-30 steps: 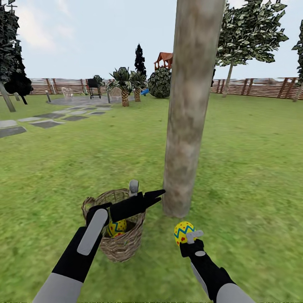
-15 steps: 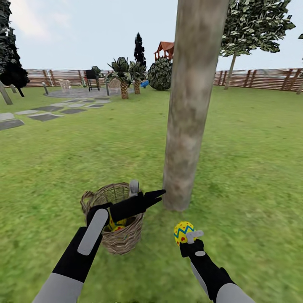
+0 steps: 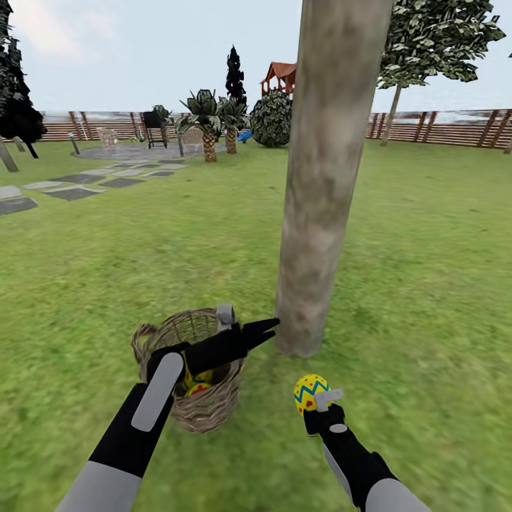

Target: Take the three Easter eggs out of the wicker basket on the lawn in the garden, then place them on the lawn next to a single tree (choose any tree) so that all three eggs are next to the same tree and none are left in the basket.

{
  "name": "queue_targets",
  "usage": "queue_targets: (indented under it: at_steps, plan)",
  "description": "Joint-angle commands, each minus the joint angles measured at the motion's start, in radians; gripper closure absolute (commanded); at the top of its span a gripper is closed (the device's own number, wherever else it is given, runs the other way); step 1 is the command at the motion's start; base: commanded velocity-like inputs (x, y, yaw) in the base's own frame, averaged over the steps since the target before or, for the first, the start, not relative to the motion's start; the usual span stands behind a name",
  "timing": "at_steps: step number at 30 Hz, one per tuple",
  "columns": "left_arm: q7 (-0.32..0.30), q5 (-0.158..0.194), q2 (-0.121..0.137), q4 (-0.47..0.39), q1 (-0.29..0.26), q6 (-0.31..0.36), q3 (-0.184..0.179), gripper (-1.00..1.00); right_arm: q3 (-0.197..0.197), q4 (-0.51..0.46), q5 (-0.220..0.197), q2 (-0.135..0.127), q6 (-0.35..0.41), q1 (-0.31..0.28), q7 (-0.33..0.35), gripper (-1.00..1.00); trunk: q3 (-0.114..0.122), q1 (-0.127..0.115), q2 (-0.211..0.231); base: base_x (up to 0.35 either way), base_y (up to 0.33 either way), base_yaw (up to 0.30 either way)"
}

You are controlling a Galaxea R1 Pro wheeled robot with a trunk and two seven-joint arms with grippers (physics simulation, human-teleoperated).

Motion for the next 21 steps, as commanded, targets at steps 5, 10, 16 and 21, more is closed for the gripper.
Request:
queue_targets:
  at_steps: [5, 10, 16, 21]
  plan:
    - [-0.003, 0.001, -0.002, 0.000, -0.001, 0.005, 0.001, -1.00, 0.005, -0.002, 0.010, -0.001, 0.009, 0.000, -0.006, 1.00, -0.001, 0.000, 0.000, 0.339, 0.000, 0.000]
    - [-0.003, 0.001, -0.001, -0.001, -0.001, 0.004, 0.003, -1.00, 0.004, -0.002, 0.011, -0.001, 0.009, 0.000, -0.006, 1.00, -0.001, 0.000, 0.000, 0.132, 0.000, 0.000]
    - [-0.003, 0.001, -0.003, -0.002, -0.001, 0.002, 0.002, -1.00, 0.003, -0.004, 0.009, -0.001, 0.009, 0.000, -0.006, 1.00, -0.016, 0.002, -0.001, 0.002, 0.000, 0.000]
    - [-0.003, 0.001, -0.005, -0.003, -0.001, 0.004, 0.001, -1.00, 0.002, -0.005, 0.004, -0.001, 0.009, 0.000, -0.006, 1.00, -0.036, 0.004, -0.002, 0.000, 0.000, 0.000]
